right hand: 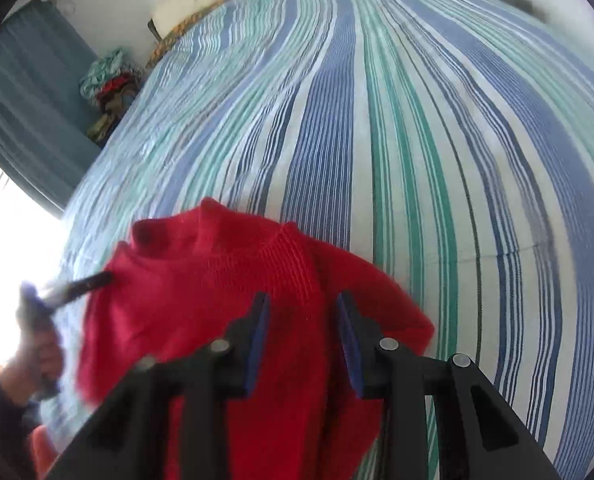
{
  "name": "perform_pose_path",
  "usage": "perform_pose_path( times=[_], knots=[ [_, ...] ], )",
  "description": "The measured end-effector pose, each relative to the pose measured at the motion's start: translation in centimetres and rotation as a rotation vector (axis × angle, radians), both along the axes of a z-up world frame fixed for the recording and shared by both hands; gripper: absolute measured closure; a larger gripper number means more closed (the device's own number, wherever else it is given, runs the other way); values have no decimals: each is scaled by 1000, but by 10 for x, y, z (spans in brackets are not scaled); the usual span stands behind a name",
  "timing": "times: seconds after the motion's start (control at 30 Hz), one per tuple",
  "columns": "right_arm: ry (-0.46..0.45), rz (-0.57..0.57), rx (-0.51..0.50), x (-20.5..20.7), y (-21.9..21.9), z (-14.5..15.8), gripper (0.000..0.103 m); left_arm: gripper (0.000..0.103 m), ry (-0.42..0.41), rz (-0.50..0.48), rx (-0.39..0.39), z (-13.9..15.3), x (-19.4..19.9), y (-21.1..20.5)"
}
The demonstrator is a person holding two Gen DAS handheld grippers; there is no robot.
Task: Fold small clothes
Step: 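Open both tools to release the folded hem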
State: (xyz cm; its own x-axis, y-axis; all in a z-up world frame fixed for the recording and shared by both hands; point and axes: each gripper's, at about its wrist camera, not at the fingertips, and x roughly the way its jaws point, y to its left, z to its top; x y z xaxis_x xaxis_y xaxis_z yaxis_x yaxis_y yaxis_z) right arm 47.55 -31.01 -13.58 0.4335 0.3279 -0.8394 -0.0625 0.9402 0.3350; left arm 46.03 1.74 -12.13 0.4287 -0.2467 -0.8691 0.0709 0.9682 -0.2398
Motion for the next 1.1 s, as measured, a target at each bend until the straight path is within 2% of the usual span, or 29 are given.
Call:
perform_pose_path(
  times=[0.07, 0.1, 0.13, 0.17, 0.2, 0.27, 0.33, 0.4, 0.47, 0.63, 0.73, 0.93, 1.1],
  knots=[
    [26, -22, -87, 5, 6, -11, 81, 96, 27, 30, 7, -8, 4, 4],
    [28, -50, -74, 5, 4, -14, 81, 88, 45, 32, 22, -11, 5, 3],
    [21, -76, -58, 4, 1, -16, 80, 86, 51, 33, 23, -13, 4, 2],
    [11, -99, -51, 1, -2, -14, 75, 76, 47, 33, 16, -10, 1, 3],
    [1, -115, -56, -2, -4, -11, 66, 60, 39, 32, 6, -6, -3, 5],
    [-25, -143, -88, -15, -10, -1, 58, 43, 5, 45, 30, 7, -19, 8],
    [-63, -159, -94, -33, -19, 13, 52, 32, -47, 46, 68, 23, -41, 8],
    [-95, -175, -103, -58, -29, 25, 37, 23, -86, 43, 88, 36, -67, 9],
    [-127, -195, -114, -88, -37, 33, 33, 22, -114, 41, 113, 46, -91, 9],
    [-133, -222, -141, -158, -41, 34, 32, 22, -154, 42, 149, 70, -142, 4],
    [-154, -233, -141, -195, -38, 47, 32, 22, -191, 35, 164, 90, -163, 0],
    [-293, -196, -164, -272, -15, 117, 32, 16, -318, 10, 193, 144, -214, -4],
    [-445, -81, -186, -352, 27, 193, 29, 13, -374, -12, 179, 175, -258, -3]
  ],
)
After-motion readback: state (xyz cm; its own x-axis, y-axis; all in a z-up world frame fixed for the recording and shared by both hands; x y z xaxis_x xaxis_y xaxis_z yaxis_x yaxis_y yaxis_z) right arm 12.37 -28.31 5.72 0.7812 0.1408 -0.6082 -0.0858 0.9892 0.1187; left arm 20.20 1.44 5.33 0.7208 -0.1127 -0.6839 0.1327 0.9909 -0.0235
